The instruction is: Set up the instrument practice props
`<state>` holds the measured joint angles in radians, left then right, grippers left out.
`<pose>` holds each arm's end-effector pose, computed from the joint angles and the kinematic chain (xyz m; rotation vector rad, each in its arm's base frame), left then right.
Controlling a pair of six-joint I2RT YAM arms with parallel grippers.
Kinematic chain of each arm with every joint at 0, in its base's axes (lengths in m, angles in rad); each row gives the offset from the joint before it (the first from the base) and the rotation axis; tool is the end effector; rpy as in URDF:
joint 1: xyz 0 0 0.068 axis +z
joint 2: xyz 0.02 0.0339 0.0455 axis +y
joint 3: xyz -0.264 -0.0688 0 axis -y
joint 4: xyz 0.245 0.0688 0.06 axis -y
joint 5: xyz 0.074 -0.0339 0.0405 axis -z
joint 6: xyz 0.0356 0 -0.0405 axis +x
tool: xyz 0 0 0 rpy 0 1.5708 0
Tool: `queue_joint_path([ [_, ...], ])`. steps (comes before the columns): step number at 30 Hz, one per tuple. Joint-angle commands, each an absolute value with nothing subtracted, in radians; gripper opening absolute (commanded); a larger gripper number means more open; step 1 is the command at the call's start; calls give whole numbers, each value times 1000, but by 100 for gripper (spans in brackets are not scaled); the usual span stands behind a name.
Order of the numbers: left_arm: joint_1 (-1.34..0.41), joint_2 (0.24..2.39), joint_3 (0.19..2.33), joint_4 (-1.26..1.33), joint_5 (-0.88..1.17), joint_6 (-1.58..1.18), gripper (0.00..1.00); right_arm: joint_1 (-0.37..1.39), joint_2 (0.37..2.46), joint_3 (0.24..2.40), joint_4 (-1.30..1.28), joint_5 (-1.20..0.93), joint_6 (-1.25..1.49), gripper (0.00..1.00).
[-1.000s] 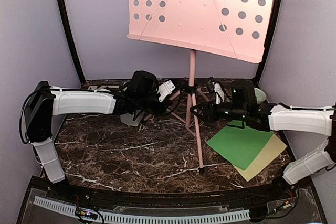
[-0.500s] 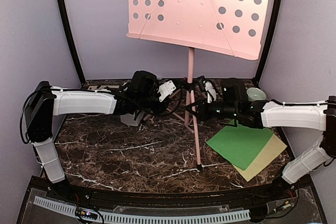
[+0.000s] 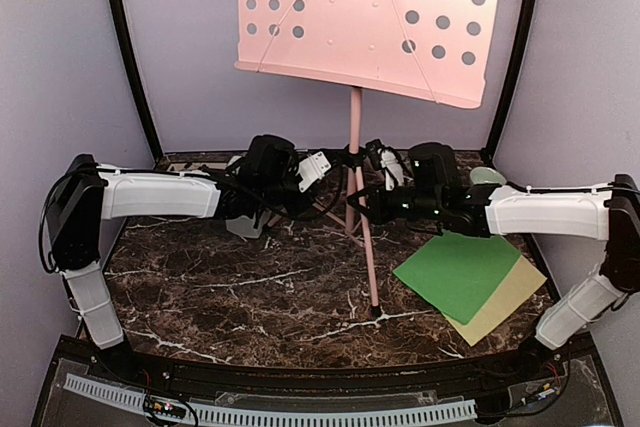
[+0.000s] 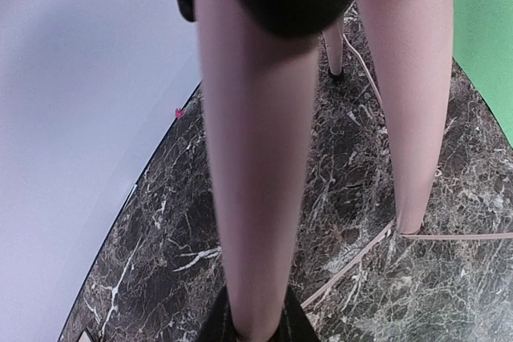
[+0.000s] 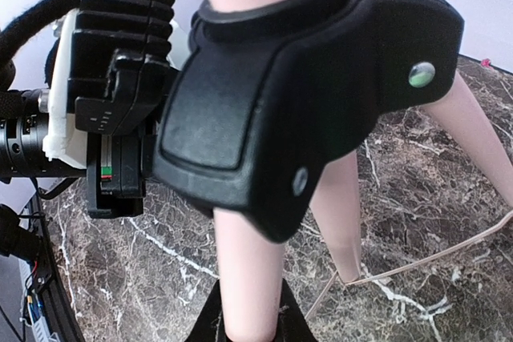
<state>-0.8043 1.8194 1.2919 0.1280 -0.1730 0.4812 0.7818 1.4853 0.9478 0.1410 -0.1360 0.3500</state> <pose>0.3008 -0.3036 0.2555 1.0851 1.6373 -0.0414 0.2375 0.2426 0.2604 -0.5342 1.9985 0.8561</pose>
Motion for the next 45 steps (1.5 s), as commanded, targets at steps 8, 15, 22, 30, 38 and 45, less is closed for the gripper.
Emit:
queue_joint_path([
  [8,-663,1726,1236,188,-306,510,0,778,1637,1104,176,-90,316,0],
  [15,-621,1710,1202,200,-299,524,0,782,1701,1193,163,-110,303,0],
  [22,-594,1700,1186,191,-230,498,0,820,1690,1203,137,-112,341,0],
  [30,-594,1689,1159,199,-227,493,1,836,1622,1123,136,-106,398,0],
  [38,-598,1613,1134,197,-39,430,46,839,1574,1126,141,-116,400,54],
  [45,-672,1534,1087,183,48,366,67,824,1417,1075,17,-79,414,70],
])
